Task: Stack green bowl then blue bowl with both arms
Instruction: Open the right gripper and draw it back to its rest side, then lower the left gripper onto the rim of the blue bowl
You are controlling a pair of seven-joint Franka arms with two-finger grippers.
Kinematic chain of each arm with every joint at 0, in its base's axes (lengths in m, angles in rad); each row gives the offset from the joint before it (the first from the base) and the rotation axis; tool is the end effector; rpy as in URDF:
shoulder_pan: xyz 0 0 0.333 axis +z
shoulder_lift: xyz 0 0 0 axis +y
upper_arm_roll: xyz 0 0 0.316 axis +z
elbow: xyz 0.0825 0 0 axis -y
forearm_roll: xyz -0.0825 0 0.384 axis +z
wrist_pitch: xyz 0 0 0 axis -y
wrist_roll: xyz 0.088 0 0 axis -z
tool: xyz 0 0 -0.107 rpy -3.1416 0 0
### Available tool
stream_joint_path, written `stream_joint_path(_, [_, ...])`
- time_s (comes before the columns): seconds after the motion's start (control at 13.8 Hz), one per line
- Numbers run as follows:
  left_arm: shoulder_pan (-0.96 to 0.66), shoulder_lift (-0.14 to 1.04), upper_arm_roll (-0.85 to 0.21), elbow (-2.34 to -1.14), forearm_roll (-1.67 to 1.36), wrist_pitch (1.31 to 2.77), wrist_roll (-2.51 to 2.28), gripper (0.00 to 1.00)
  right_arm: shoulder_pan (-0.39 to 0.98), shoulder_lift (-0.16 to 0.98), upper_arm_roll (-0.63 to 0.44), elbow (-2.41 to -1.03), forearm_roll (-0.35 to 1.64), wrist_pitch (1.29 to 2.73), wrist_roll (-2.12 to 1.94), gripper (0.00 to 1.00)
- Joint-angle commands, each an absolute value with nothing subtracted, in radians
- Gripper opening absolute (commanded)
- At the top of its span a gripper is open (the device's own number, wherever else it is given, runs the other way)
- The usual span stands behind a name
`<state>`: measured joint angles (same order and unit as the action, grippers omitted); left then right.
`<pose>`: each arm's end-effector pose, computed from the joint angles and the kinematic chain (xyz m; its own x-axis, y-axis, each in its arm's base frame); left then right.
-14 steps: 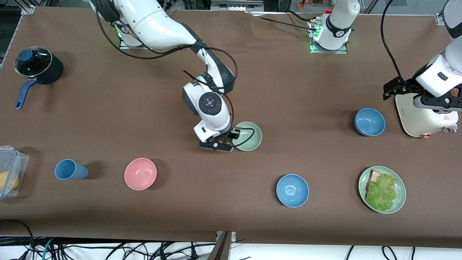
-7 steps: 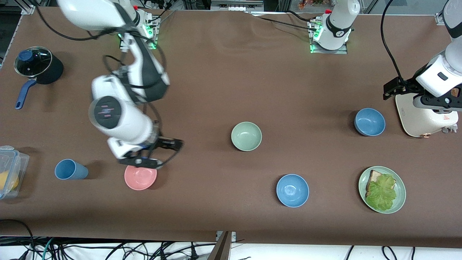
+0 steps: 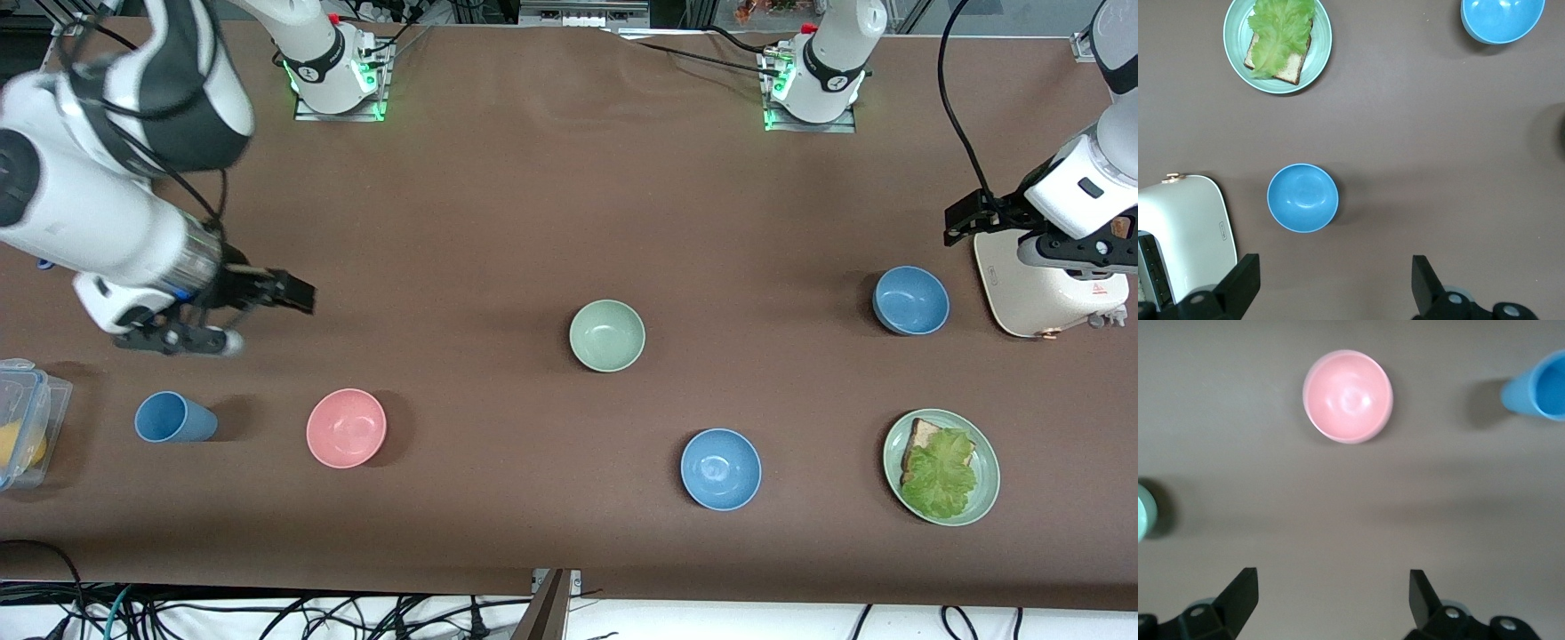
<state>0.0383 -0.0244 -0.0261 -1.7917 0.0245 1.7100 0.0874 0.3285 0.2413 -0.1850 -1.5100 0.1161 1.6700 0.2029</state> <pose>0.5492 0.0089 0.5450 0.9952 -0.0785 -0.0593 -0.0797 -0.9966 -0.0196 0.6168 0.1122 0.5210 0.9936 -0.0691 -0.0899 -0.0741 -0.9958 -0.0532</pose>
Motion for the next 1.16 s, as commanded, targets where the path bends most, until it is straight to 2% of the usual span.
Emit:
stream_joint_path(0.0, [0.037, 0.000, -0.018, -1.790, 0.003, 1.672, 0.095, 1.00, 0.339, 0.071, -0.213, -1.664, 0.127, 1.638, 0.172, 1.00])
stream_joint_path(0.22, [0.098, 0.046, -0.009, -1.795, 0.008, 1.678, 0.144, 1.00, 0.339, -0.032, -0.219, -1.795, 0.114, 1.687, 0.172, 1.00])
stream_joint_path(0.44, [0.161, 0.100, -0.009, -1.809, 0.015, 1.730, 0.241, 1.00, 0.342, -0.002, -0.216, -1.770, 0.071, 1.732, 0.160, 1.00])
stream_joint_path(0.65, [0.222, 0.184, -0.009, -1.847, 0.026, 1.880, 0.387, 1.00, 0.347, 0.025, -0.215, -1.741, 0.017, 1.730, 0.077, 1.00])
stream_joint_path(0.8, [0.245, 0.238, -0.011, -1.864, 0.018, 1.913, 0.503, 1.00, 0.344, 0.023, -0.218, -1.740, 0.014, 1.724, 0.057, 1.00])
stream_joint_path(0.95, [0.253, 0.241, -0.011, -1.949, 0.021, 1.998, 0.556, 1.00, 0.341, 0.025, -0.218, -1.724, 0.012, 1.723, 0.055, 1.00])
stream_joint_path(1.09, [0.290, 0.244, -0.011, -2.053, 0.021, 2.160, 0.638, 1.00, 0.337, 0.026, -0.218, -1.720, 0.012, 1.723, 0.057, 1.00])
